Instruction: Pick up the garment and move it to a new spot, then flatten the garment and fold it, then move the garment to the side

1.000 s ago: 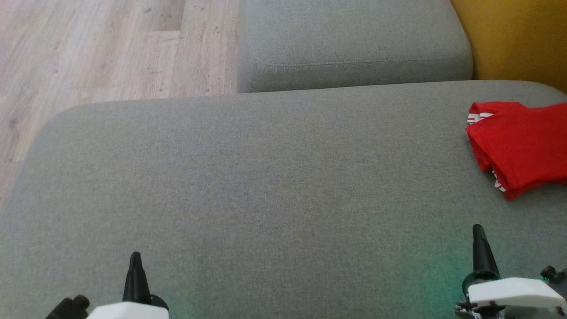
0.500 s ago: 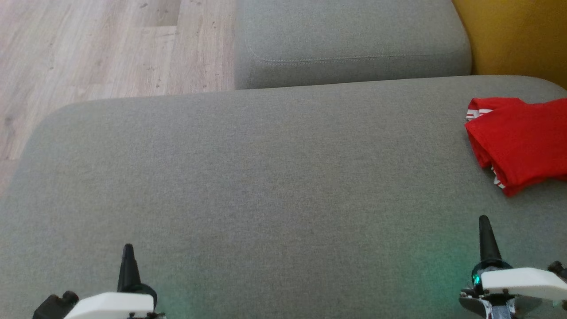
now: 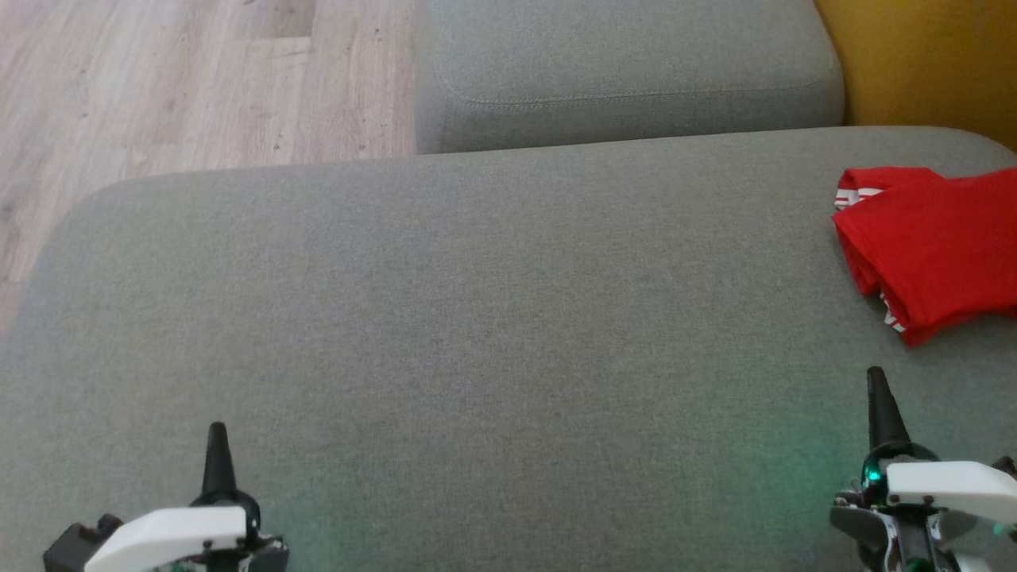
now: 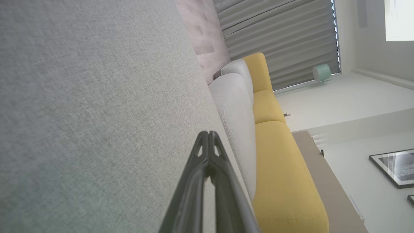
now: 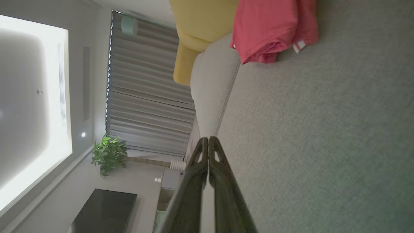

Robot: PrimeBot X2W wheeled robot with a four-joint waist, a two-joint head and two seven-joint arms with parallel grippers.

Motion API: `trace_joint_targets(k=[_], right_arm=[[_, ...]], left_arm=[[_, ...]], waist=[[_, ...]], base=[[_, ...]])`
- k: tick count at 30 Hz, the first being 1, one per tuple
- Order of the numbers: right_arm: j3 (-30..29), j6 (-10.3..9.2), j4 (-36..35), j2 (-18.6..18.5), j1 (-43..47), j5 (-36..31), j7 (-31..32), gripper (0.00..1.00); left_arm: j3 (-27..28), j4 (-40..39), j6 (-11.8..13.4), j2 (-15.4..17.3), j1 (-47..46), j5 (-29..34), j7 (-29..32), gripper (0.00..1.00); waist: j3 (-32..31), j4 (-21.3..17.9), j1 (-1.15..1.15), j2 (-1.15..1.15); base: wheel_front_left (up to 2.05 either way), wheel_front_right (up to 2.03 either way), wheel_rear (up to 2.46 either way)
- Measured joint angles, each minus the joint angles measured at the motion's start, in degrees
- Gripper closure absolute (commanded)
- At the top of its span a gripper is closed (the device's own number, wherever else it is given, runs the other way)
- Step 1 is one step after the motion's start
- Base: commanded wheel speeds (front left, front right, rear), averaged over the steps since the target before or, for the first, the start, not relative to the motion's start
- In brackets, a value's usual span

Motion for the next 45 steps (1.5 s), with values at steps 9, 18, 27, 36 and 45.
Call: trace_joint_targets(k=[9,18,27,36,45], right_arm=[[-0.93,0.0,0.31,-0.01,-1.69,5.83,1.44,1.0],[-1.83,0.0,0.67,-0.03,-3.17,12.37,3.0,1.0],[-2.59,0.0,0.75,-0.05,-4.4,16.4,4.03,1.0],[-2.76,0.0,0.81,-0.05,-4.4,16.39,4.05,1.0],[-2.92,0.0,0.85,-0.04,-4.4,16.38,4.09,1.0]], left_arm=[[1.32,0.65,-1.03,-0.02,-1.9,-6.21,1.53,1.0],[2.69,1.31,-2.03,-0.07,-3.55,-13.16,3.31,1.0],[3.85,1.79,-3.0,-0.12,-4.89,-17.49,4.46,1.0],[4.0,1.8,-3.0,-0.22,-4.96,-17.49,4.48,1.0],[4.16,1.8,-3.0,-0.3,-4.97,-17.49,4.53,1.0]], waist=[[0.45,-0.25,0.0,0.0],[0.95,-0.52,0.0,0.0],[1.22,-0.67,0.0,0.0],[1.22,-0.67,0.0,0.0],[1.22,-0.67,0.0,0.0]], base=[[0.0,0.0,0.0],[0.0,0.0,0.0],[0.0,0.0,0.0],[0.0,0.0,0.0],[0.0,0.0,0.0]])
